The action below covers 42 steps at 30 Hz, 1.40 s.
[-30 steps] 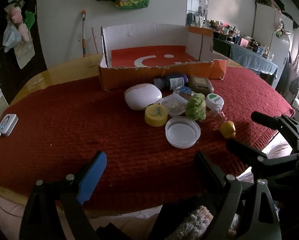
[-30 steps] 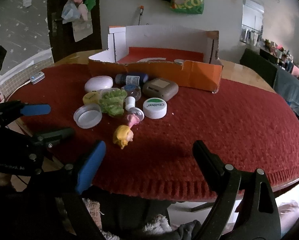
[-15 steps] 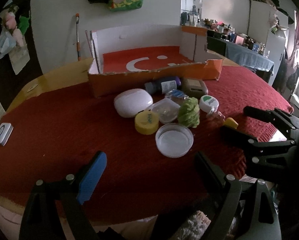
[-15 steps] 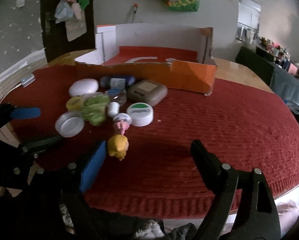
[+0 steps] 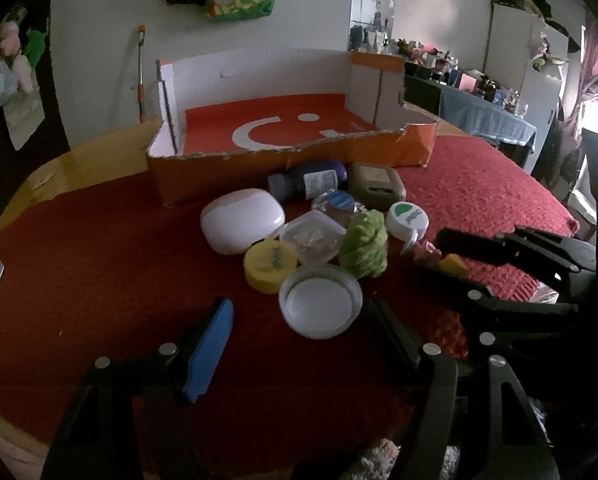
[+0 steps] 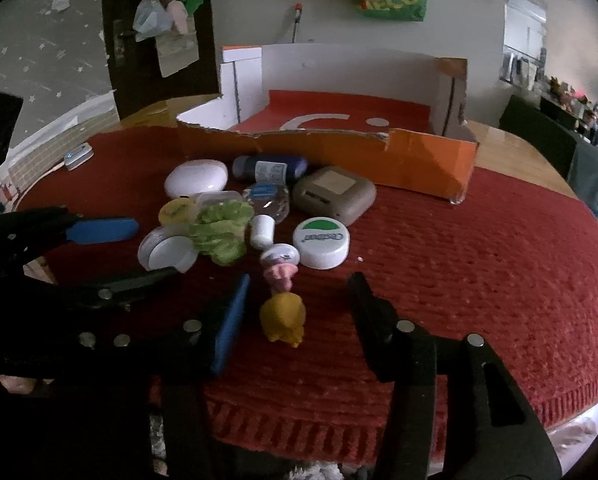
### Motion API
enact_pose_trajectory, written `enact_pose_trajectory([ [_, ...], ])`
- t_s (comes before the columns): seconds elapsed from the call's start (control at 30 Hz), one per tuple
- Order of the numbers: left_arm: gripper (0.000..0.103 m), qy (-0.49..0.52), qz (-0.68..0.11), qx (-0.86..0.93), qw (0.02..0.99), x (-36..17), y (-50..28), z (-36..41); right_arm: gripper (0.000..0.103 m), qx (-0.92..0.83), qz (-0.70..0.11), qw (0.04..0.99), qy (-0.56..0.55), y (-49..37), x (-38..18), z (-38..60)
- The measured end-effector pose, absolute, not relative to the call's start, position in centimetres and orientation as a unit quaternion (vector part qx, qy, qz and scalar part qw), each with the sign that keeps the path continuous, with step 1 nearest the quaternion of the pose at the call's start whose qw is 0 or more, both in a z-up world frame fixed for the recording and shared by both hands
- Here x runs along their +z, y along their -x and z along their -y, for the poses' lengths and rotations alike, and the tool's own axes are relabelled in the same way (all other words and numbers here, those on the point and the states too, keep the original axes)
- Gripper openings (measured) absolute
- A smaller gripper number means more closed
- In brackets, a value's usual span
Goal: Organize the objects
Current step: 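Grasp the clear round dish with the left tool while the right tool grasps the yellow figurine, then carry the clear dish with the left tool while the right tool carries the figurine into the box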
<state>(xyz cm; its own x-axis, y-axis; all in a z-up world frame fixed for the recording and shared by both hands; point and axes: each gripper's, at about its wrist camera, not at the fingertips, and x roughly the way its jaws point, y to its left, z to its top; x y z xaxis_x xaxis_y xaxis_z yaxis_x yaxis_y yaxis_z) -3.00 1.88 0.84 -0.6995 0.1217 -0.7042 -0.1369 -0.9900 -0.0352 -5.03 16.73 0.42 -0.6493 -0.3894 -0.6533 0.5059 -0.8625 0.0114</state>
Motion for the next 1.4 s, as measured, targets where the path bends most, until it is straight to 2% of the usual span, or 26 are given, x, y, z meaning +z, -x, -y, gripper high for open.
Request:
enact_pose_trajectory([
  [0.1, 0.071, 0.379, -0.013, 0.923, 0.070, 0.8, 3.5, -2.1, 0.023, -0.900, -0.081, 0.259, -0.341, 5.0, 0.5, -16.8],
  [0.13, 0.066, 0.378, -0.013, 0.923, 0.073, 0.7, 3.6, -2.1, 0.020, -0.899, -0.076, 0.263, -0.343, 5.0, 0.5, -16.9],
  [0.17, 0.056, 0.376, -0.013, 0.924, 0.073, 0.7, 3.7, -2.1, 0.020, -0.898, -0.071, 0.265, -0.345, 5.1, 0.5, -17.1],
  [0.2, 0.053, 0.375, -0.014, 0.924, 0.072, 0.8, 3.7, -2.2, 0.020, -0.897, -0.067, 0.267, -0.347, 5.1, 0.5, -17.3],
  [0.23, 0.041, 0.375, -0.014, 0.924, 0.073, 0.8, 3.7, -2.2, 0.020, -0.896, -0.065, 0.268, -0.348, 5.1, 0.5, -17.4],
  [0.73, 0.042, 0.364, -0.013, 0.928, 0.079, 2.0, 2.5, -1.9, 0.020, -0.901, -0.051, 0.271, -0.333, 4.5, 2.1, -17.3],
  [1.4, 0.042, 0.330, -0.020, 0.942, 0.060, 5.4, 5.2, -1.3, 0.020, -0.901, -0.038, 0.284, -0.327, 7.0, 5.1, -17.5],
])
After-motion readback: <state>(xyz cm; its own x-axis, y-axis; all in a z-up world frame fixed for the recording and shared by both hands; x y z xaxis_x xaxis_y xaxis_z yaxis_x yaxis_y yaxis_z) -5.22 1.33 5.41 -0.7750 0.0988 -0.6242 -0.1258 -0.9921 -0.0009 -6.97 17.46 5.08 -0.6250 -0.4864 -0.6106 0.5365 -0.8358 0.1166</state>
